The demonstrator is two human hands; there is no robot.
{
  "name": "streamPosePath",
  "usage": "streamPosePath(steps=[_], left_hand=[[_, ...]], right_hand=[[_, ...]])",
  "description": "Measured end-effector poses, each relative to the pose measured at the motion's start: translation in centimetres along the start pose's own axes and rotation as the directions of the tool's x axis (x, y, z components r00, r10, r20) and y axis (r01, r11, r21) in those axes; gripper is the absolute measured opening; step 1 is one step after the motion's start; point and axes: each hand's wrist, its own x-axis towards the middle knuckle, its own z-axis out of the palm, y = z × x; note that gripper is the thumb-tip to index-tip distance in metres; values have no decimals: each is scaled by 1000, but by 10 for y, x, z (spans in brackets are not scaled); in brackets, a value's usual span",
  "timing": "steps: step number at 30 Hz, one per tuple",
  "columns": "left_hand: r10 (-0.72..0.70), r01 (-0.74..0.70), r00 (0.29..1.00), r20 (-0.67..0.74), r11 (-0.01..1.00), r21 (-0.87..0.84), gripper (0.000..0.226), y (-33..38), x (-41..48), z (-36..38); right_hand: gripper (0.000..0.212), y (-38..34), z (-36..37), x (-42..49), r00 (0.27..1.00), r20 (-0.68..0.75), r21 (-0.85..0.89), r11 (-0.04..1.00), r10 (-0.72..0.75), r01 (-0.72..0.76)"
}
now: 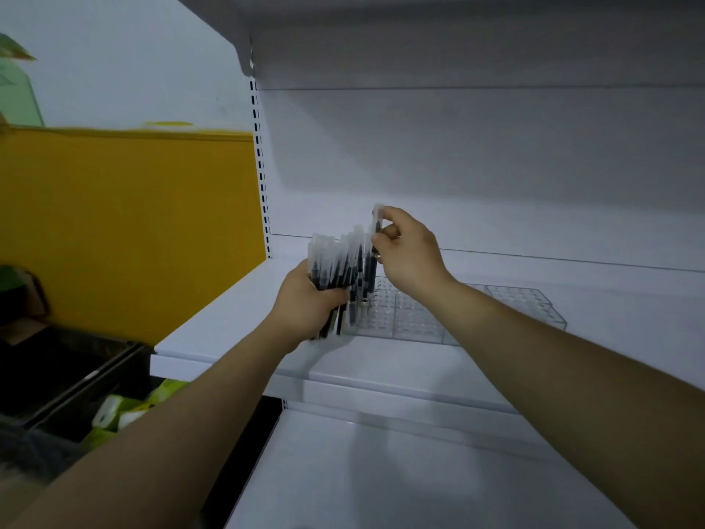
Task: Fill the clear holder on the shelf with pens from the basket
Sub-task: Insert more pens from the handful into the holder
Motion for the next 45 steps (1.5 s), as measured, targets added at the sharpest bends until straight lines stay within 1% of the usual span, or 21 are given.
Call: streamPosePath(steps=[3,5,10,13,15,17,19,23,25,27,28,29,30,31,33,37,42,44,45], left_hand=[[34,-35,999,18,998,47,26,1,-3,-2],[54,-56,998,27,995,82,27,0,-4,-3],[54,-54,999,9,993,109,25,-1,-5,-7],[62,-62,998,1,993,103,25,1,-5,-7],[66,-65,998,3,992,107,25,2,-6,-7],[65,-64,998,1,992,110,25,3,-7,-6],[64,-64,998,0,993,103,25,4,-7,-6],[57,-57,998,-3,995,80,28,7,-8,-3],[55,-54,998,-9,996,72,28,8,-8,-2],[56,-55,998,-15,996,64,28,9,-9,-2],[55,-54,998,-18,997,54,28,10,-9,-1],[53,-52,998,-18,998,42,29,11,-9,-1],[53,-53,999,-14,998,33,29,12,-9,0],[58,-58,998,-5,998,27,29,14,-9,1],[69,-69,998,9,998,12,29,17,-8,4],[63,-63,998,17,998,-10,31,18,-5,11],[47,-46,999,18,999,-27,29,16,-1,17],[24,-23,1000,9,999,-35,30,13,0,17],[12,-12,1000,1,999,-35,30,11,1,15]], right_hand=[[30,-1,2,0,999,10,61,997,42,-42],[30,-1,4,-1,999,7,72,996,48,-49],[33,2,6,-6,997,65,-63,997,46,-41],[36,6,11,-19,995,82,-80,995,59,-53],[32,9,14,-27,995,74,-109,993,62,-54],[21,12,17,-29,996,69,-147,988,64,-53],[15,12,17,-26,993,84,-178,981,87,-71],[18,8,12,-21,976,144,-213,968,166,-133],[18,7,8,-23,984,98,-179,975,149,-130],[10,4,4,-25,995,-12,-77,992,98,-98],[6,1,1,-25,995,-44,-2,996,89,-89],[6,-2,-1,-25,995,-41,83,993,90,-86],[7,-5,-3,-26,996,-4,158,983,90,-88],[7,-7,-5,-26,995,49,198,976,86,-94],[7,-9,-8,-26,989,123,210,972,81,-106],[4,-2,-13,-19,984,122,223,962,129,-154],[9,1,-16,-16,979,155,302,938,130,-173],[11,3,-19,-14,981,138,334,927,133,-172],[11,4,-21,-11,984,106,351,920,144,-172]])
